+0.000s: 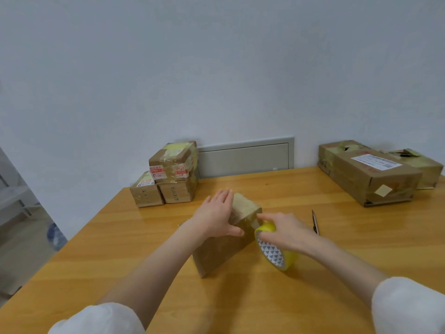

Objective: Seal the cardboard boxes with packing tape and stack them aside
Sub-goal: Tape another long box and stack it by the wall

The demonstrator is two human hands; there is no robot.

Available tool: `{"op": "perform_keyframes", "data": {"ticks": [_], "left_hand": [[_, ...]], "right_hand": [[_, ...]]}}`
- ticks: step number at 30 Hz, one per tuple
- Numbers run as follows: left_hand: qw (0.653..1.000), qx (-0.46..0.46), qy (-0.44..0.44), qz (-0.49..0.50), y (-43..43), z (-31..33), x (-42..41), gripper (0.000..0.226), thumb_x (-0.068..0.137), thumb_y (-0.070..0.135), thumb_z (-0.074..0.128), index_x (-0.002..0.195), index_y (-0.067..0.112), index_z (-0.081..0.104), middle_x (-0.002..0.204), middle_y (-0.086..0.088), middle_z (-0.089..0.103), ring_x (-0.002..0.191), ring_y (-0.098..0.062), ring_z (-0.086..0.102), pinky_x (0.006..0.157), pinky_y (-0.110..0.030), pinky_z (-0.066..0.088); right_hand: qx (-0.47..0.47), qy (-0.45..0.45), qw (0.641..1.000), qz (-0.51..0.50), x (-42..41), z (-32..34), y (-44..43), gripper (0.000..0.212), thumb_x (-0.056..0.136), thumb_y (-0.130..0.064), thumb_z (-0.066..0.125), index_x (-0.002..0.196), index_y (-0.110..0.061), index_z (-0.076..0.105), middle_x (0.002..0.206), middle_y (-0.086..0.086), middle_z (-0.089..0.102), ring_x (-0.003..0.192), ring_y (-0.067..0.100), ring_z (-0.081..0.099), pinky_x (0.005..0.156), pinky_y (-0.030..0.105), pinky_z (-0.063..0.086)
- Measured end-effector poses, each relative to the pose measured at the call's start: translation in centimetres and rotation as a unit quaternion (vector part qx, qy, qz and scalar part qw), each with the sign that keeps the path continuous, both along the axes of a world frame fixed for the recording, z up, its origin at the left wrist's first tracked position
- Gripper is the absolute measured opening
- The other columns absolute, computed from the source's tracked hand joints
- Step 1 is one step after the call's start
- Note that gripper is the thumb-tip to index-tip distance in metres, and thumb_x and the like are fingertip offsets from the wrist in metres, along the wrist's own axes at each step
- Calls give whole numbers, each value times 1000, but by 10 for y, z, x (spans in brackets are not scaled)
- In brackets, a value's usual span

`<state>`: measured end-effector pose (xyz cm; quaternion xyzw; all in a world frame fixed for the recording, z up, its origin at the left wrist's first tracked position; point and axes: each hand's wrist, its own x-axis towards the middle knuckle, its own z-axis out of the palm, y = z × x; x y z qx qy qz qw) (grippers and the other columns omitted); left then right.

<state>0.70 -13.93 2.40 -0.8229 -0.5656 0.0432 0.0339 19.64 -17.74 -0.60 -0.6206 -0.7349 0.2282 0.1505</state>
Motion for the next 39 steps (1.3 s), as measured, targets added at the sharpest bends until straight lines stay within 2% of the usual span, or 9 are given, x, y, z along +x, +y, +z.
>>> {"op": "perform_keyframes", "data": {"ticks": [6,15,18,22,27,29,33,37,39], "left_hand": [[997,-73,19,-36,3,-18,28,96,91,34,56,151,11,-15,158,-11,-18,147,-25,-11,120,-41,-1],[993,-98,-11,-62,6,-18,21,91,89,25,55,153,19,-9,160,-6,-16,147,-23,-11,118,-44,-3],[993,-97,-50,-44,6,-6,13,91,86,32,61,154,24,0,161,-5,-7,148,-24,2,120,-42,10],[1000,18,-10,21,-4,1,-7,95,80,55,64,153,30,7,161,-4,6,146,-25,16,114,-49,27],[988,-90,-52,113,-6,3,-35,95,78,67,60,152,27,16,152,-9,31,133,-28,39,105,-43,40],[975,-146,-124,109,-3,12,-46,85,81,63,60,150,26,28,144,-3,43,127,-22,45,103,-37,41],[929,-261,-229,130,3,34,-55,56,91,59,48,139,30,47,123,7,58,111,-14,56,97,-31,45],[992,-11,-92,84,4,28,-48,49,98,49,40,144,33,39,135,5,55,119,-17,53,90,-33,48],[994,80,-36,63,-1,13,-37,71,91,56,49,150,26,24,146,1,43,129,-19,44,96,-36,46]], "right_hand": [[7,-47,999,1,-3,5,1,56,85,-45,50,140,-44,41,97,-9,64,59,8,50,50,24,38],[-1,-46,999,-14,-5,7,6,57,81,-44,50,138,-44,45,116,-4,64,83,17,59,64,27,46],[2,-41,999,-14,-5,6,5,57,82,-44,50,138,-45,43,110,-7,64,78,14,57,59,26,43],[7,-34,999,-26,-4,3,7,57,80,-44,50,137,-46,44,90,-10,62,64,10,50,50,25,34],[-27,69,997,-17,-3,9,18,55,75,-36,63,129,-40,55,96,-11,65,85,13,65,68,32,54],[-9,143,990,-11,3,20,26,60,72,-36,73,129,-35,55,113,-13,58,100,12,57,78,30,51],[61,259,964,-28,9,39,39,68,66,-29,82,128,-31,53,116,-12,51,109,12,48,81,27,41],[100,291,948,-78,-11,38,49,43,68,-38,80,106,-31,61,107,-8,57,98,14,55,77,30,46],[114,256,956,-90,-24,38,55,36,70,-44,77,100,-34,61,101,-8,57,93,13,53,77,31,45]]}}
